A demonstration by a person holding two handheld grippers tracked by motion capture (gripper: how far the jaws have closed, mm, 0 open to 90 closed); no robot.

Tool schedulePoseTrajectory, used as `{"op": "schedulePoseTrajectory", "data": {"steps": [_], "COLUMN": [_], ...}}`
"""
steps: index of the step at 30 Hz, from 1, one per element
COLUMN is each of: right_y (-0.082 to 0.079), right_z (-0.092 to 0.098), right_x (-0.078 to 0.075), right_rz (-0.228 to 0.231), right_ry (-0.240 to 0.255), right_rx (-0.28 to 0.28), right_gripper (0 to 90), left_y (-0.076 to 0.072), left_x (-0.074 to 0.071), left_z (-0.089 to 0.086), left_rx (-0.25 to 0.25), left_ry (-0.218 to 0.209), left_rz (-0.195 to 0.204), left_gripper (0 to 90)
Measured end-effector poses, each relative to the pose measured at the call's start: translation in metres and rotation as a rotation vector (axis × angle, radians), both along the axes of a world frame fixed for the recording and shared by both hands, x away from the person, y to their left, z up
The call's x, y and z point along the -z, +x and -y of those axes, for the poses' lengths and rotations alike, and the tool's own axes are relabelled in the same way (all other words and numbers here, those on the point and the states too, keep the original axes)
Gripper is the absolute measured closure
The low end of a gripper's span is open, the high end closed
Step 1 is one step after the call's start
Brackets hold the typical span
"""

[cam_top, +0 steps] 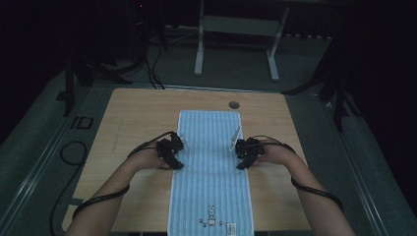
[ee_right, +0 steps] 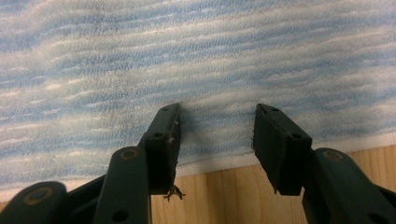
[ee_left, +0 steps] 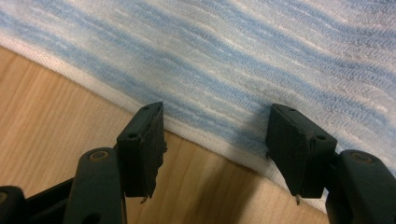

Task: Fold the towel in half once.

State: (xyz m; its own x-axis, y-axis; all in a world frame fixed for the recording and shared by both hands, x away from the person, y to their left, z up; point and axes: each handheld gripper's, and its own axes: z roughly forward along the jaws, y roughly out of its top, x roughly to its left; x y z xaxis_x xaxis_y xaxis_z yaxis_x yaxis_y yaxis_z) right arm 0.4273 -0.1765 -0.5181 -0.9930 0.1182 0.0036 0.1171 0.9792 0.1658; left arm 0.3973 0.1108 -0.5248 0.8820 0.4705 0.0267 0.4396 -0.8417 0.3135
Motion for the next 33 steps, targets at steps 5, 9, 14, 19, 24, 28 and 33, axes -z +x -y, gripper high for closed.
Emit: {"op": "schedulePoseTrajectory", "data": {"steps": [5, 9, 14, 19, 24, 28, 33], "right_y": [-0.004, -0.01, -0.019, -0.03, -0.035, -0.037, -0.019], "right_z": [0.007, 0.016, 0.027, 0.037, 0.046, 0.049, 0.049], "right_x": [0.0, 0.0, 0.0, 0.0, 0.0, -0.002, -0.01], "right_rz": [0.006, 0.007, 0.007, 0.008, 0.004, 0.0, 0.02], "right_ry": [-0.005, -0.002, -0.013, -0.009, -0.015, -0.009, -0.001], "right_rx": [0.011, 0.013, 0.03, 0.03, 0.038, 0.023, 0.043], "right_gripper": [51.0, 51.0, 50.8, 50.5, 49.5, 49.4, 50.3], "left_y": [-0.005, -0.011, -0.016, -0.025, -0.036, -0.038, -0.015], "left_x": [0.001, 0.001, 0.001, 0.002, 0.001, -0.003, -0.012], "left_z": [0.003, 0.011, 0.021, 0.03, 0.039, 0.042, 0.04], "left_rx": [0.013, 0.032, 0.043, 0.072, 0.113, 0.156, 0.109], "left_ry": [-0.009, -0.017, -0.029, -0.024, -0.003, 0.031, 0.03], "left_rz": [0.001, 0.006, -0.005, -0.017, -0.023, -0.023, 0.004], "left_gripper": [36.9, 36.3, 36.3, 36.3, 36.1, 36.0, 36.1]}}
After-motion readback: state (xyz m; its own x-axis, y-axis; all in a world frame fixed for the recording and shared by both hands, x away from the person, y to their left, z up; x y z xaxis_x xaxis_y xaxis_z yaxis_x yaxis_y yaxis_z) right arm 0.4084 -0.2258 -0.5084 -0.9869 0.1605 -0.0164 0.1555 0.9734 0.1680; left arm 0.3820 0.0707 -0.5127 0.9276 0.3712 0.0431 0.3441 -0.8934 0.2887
